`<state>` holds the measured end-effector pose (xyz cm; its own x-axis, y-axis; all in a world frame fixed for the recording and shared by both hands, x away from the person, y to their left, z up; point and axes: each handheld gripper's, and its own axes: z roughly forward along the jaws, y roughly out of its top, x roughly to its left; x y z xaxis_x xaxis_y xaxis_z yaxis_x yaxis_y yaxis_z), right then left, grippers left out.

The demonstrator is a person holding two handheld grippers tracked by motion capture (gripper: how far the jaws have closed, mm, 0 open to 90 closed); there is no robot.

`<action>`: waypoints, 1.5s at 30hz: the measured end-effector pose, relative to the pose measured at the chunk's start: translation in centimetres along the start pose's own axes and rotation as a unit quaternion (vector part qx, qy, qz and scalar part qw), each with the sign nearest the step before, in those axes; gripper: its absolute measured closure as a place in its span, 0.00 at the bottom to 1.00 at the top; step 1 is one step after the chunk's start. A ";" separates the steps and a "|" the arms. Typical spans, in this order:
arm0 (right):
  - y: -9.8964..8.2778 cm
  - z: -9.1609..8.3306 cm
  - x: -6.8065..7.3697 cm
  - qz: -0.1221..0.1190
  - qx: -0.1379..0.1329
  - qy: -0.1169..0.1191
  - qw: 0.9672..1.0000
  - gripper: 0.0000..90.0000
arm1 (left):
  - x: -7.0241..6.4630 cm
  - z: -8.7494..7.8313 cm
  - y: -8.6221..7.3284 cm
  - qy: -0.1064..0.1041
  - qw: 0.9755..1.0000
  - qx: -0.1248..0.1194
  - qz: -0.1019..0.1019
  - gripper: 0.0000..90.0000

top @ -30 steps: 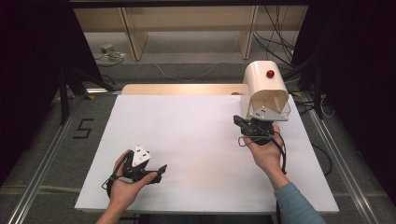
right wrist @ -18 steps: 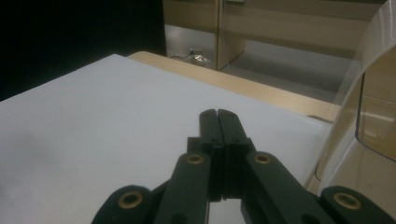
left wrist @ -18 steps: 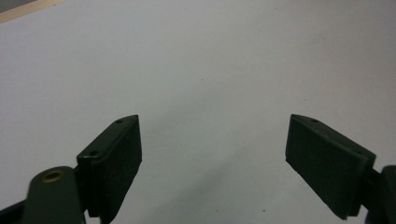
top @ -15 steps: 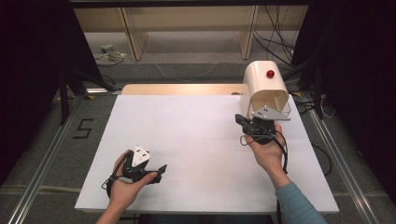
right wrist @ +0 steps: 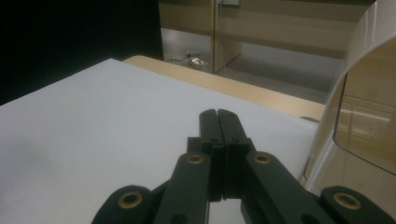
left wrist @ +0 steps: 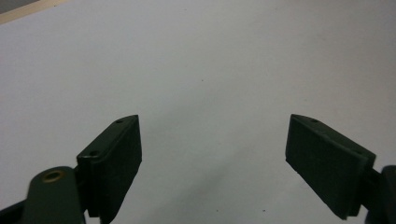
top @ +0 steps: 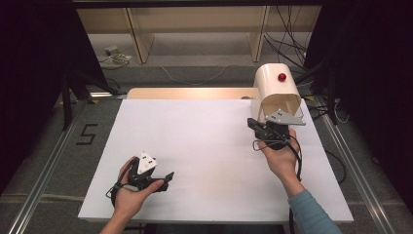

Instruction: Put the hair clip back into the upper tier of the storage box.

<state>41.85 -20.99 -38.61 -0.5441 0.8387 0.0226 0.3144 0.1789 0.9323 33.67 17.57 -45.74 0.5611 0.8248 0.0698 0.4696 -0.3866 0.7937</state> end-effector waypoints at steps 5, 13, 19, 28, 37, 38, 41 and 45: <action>0.1 -0.1 -0.1 0.000 -0.003 -0.002 1.000 1.00 | 0.0 0.0 0.0 0.000 1.000 0.000 0.000 0.21; 0.2 -0.3 -0.4 0.002 -0.007 -0.006 1.000 1.00 | 0.0 0.0 0.0 0.000 1.000 0.000 0.000 0.21; 0.3 -0.3 -0.5 0.003 -0.010 -0.007 1.000 1.00 | 0.0 0.0 0.0 -0.001 1.000 0.000 0.000 0.21; 0.4 -0.6 -0.8 0.006 -0.013 -0.012 1.000 1.00 | 0.0 0.0 0.0 0.000 1.000 -0.002 -0.003 0.21; 0.5 -0.6 -0.8 0.007 -0.016 -0.014 1.000 1.00 | 0.0 0.0 0.0 -0.001 1.000 -0.001 -0.003 0.21; 0.5 -0.7 -0.9 0.007 -0.016 -0.014 1.000 1.00 | 0.0 0.0 0.0 -0.001 1.000 0.001 0.000 0.21; 0.5 -0.7 -0.9 0.009 -0.017 -0.014 1.000 1.00 | 0.0 0.0 0.0 -0.001 1.000 0.001 -0.001 0.21; 0.5 -0.7 -0.9 0.008 -0.018 -0.016 1.000 1.00 | 0.0 0.0 0.0 -0.001 1.000 0.001 -0.001 0.21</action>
<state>41.97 -22.05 -37.88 -0.5144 0.8571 0.0274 0.2954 0.1471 0.9440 33.69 17.59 -45.75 0.5616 0.8246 0.0674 0.4713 -0.3858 0.7931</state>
